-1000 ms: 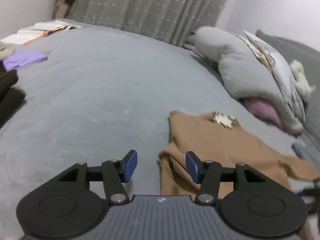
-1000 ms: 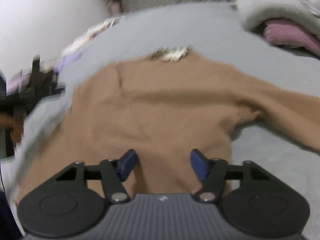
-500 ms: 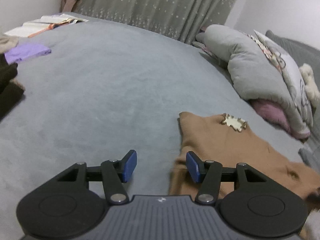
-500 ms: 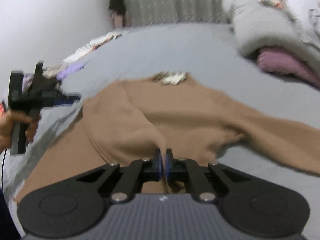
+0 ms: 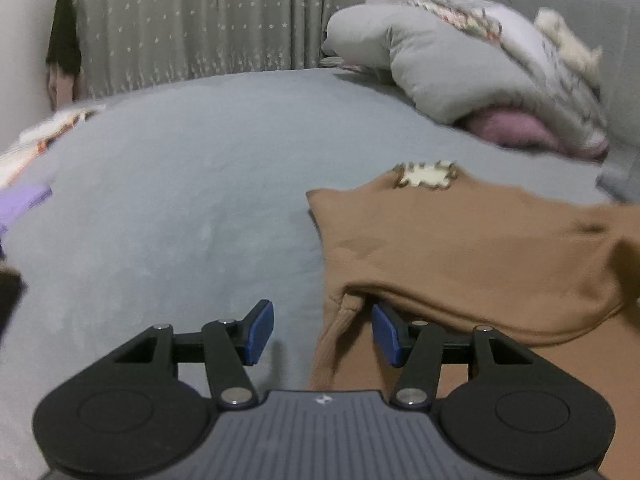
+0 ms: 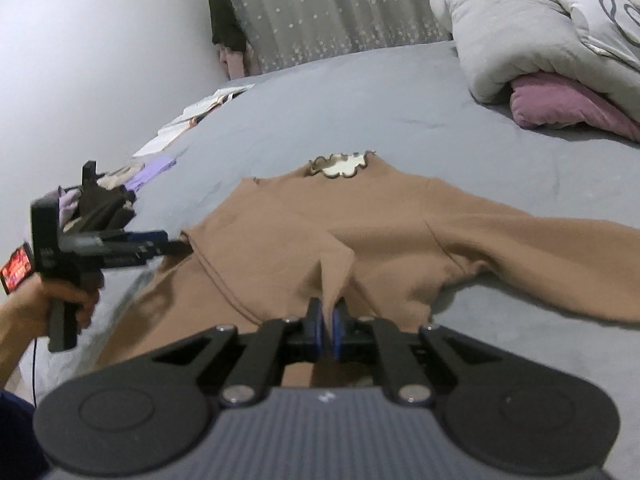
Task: Fold clothes
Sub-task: 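Pull the sweater hem with the right gripper to smooth the body flat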
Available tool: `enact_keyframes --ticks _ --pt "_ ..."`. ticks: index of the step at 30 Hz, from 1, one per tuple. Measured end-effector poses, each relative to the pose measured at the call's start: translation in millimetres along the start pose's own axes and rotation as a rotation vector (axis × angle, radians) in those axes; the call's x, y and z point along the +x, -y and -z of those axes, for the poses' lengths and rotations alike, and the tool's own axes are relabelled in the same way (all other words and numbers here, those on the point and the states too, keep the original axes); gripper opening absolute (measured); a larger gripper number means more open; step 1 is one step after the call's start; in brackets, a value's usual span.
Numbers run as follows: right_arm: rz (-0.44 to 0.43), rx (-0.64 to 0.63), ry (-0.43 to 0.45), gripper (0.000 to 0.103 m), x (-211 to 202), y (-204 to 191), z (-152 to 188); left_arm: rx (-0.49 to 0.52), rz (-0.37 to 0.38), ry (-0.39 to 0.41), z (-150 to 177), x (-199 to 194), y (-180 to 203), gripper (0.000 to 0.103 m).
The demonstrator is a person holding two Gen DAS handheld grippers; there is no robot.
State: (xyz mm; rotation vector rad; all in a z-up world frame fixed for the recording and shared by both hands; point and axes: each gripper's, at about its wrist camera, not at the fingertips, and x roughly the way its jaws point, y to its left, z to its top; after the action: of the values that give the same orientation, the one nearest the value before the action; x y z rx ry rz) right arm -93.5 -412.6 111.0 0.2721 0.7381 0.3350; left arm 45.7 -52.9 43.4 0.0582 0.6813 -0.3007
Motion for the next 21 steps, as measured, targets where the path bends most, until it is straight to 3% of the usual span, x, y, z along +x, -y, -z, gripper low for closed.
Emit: enact_keyframes --ticks 6,12,15,16,17,19,21 --pt "-0.090 0.082 0.066 0.006 -12 7 -6 0.022 -0.058 0.010 -2 8 10 0.053" --pt "-0.296 0.258 0.156 0.006 -28 28 -12 -0.038 -0.069 -0.007 1 14 -4 0.056" --pt "-0.120 0.211 0.069 0.010 -15 30 -9 -0.028 -0.075 -0.007 3 14 -5 0.056" --pt "-0.057 0.186 0.031 0.018 -8 31 -7 -0.026 -0.077 -0.007 2 14 -5 0.056" --pt "0.007 0.161 -0.007 0.033 -1 31 -5 -0.037 -0.076 -0.010 2 14 -8 0.057" --pt "0.038 0.119 -0.057 0.043 5 28 -1 -0.062 -0.069 -0.018 2 15 -12 0.057" --pt "0.047 0.079 -0.100 0.044 9 23 4 -0.079 -0.065 -0.023 3 16 -15 0.058"
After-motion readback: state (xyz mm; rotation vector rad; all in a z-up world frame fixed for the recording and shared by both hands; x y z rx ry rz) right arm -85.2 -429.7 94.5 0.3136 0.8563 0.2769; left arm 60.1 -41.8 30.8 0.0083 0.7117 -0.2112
